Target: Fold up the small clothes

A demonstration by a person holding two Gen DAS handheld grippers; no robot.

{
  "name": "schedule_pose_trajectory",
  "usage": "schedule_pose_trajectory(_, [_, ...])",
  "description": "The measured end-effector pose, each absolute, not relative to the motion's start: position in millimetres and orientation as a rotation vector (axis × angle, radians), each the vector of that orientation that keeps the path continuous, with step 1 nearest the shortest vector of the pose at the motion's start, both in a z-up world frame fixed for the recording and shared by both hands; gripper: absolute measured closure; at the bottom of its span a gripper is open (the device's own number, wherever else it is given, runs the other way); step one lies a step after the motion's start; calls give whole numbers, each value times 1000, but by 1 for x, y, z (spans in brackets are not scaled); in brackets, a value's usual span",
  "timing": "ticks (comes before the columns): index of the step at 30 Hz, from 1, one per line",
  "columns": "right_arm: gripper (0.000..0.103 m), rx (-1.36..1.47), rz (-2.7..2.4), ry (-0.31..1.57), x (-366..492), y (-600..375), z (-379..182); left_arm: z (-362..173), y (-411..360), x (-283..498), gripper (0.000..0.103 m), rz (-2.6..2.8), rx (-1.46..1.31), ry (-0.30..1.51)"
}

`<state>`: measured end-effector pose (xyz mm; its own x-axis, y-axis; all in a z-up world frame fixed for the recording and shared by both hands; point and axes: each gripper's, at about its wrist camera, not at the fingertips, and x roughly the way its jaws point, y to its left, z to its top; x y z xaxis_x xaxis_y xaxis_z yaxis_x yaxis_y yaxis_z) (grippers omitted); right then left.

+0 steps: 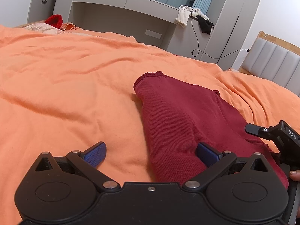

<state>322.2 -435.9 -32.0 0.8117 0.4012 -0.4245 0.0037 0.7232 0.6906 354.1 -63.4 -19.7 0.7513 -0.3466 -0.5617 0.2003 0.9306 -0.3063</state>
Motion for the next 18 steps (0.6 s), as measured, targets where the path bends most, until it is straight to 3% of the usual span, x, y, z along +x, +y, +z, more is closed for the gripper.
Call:
schedule_pose_trajectory(12, [2, 745, 229, 573, 317, -436, -31, -16, -62, 362, 8, -406, -347, 719])
schedule_pose_trajectory(15, [9, 736, 211, 568, 316, -435, -29, -17, -60, 366, 13, -415, -379, 746])
schedule_pose_trajectory(18, [22, 717, 200, 566, 314, -433, -26, -17, -63, 367, 24, -432, -390, 754])
